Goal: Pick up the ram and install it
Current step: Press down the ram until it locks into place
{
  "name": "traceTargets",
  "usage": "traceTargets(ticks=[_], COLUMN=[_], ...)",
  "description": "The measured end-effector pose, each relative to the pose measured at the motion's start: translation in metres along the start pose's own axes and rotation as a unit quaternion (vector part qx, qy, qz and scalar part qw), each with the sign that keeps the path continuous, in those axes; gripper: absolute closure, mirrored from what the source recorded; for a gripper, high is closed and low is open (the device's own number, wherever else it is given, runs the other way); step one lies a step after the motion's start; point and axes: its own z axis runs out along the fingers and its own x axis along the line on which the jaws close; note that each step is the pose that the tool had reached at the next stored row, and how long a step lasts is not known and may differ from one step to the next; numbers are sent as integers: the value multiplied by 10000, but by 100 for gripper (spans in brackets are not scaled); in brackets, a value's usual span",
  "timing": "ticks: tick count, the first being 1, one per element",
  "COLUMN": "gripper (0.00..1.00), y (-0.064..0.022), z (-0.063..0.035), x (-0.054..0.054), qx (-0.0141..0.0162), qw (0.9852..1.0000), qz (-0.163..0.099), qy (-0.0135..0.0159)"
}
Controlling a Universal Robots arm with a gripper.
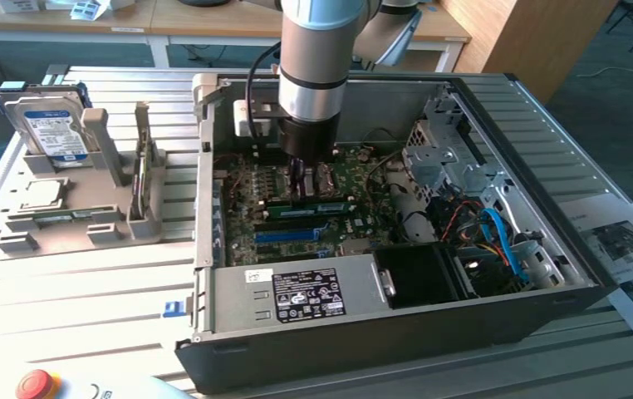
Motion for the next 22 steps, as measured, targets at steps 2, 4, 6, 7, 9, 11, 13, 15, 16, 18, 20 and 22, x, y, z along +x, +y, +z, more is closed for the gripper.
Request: traceTargets(ticks=[2, 4, 6, 7, 9, 11, 13, 15, 16, 18, 20, 22], gripper=[90, 90, 90, 90, 90, 90, 90, 90, 90, 90, 90, 90], y=[0, 0, 0, -1, -2, -1, -1, 0, 1, 1, 1, 1], z=[1, 1, -4, -7, -16, -37, -55, -80, -94, -119, -145, -174], x=[0, -1, -1, -1, -1, 1, 1, 2, 2, 3, 4, 5], qx=[0, 1, 2, 2, 6, 1, 2, 1, 1, 1, 1, 1], qw=[10000, 10000, 10000, 10000, 10000, 10000, 10000, 10000, 10000, 10000, 10000, 10000], qz=[0, 0, 0, 0, 0, -1, -1, 0, 0, 0, 0, 0], qy=[-1, -2, -4, -5, -7, -2, -3, -2, -2, -2, -2, -2])
